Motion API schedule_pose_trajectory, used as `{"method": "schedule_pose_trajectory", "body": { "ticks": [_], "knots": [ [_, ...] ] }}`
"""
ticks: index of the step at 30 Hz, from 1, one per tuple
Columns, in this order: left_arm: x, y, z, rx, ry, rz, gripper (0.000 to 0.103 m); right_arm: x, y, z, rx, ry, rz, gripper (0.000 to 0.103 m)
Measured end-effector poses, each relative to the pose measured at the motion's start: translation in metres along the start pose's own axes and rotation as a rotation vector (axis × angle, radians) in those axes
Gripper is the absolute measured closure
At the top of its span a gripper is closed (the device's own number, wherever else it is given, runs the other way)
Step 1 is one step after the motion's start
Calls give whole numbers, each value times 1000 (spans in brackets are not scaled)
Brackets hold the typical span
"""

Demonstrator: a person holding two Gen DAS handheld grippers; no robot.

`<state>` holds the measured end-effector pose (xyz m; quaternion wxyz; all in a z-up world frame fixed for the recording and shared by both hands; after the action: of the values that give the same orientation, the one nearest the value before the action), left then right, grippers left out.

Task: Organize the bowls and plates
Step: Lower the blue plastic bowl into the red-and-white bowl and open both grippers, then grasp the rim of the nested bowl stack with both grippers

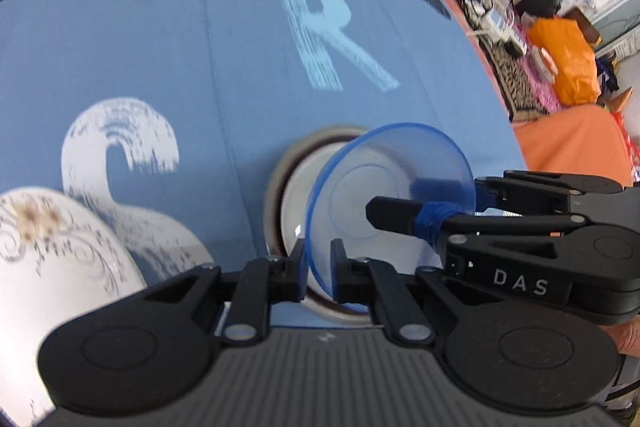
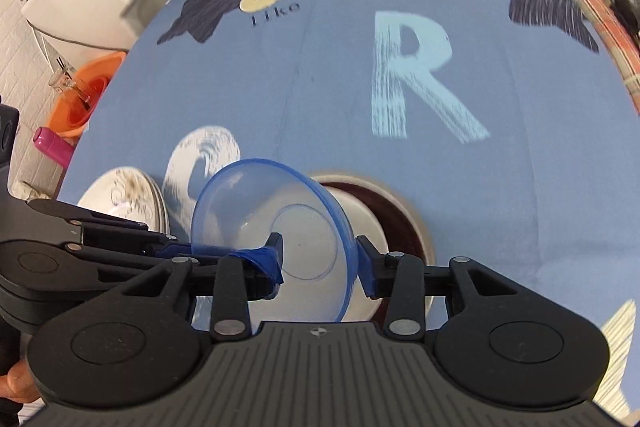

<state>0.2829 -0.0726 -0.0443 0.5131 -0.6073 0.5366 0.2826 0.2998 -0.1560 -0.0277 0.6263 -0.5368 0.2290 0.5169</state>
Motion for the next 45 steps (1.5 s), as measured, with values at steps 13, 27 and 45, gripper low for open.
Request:
{"method": "schedule_pose_trajectory", "body": {
  "ticks": [13, 27, 45],
  "knots": [
    [-15, -1, -3, 45, -49, -92, 45, -21, 17, -32, 71, 35, -88, 78],
    [-39, 20, 36, 95, -139, -149, 45, -51, 54, -59, 124, -42, -273, 76],
    [5, 2, 33, 72, -193, -116, 45, -27, 54, -78, 192, -95, -237, 73]
  ]
}}
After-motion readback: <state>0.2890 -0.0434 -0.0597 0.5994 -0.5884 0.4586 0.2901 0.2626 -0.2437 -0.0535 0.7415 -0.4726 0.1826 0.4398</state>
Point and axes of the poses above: each gripper's, at about its wrist camera, not at the fingertips, and x roughly the way its jaws point, z to its left, y to its underside, the point moved 7 cm from there along x, roughly the way its jaws point, and after that the axes turned 5 degrees about -y, right-handed, at the moved point
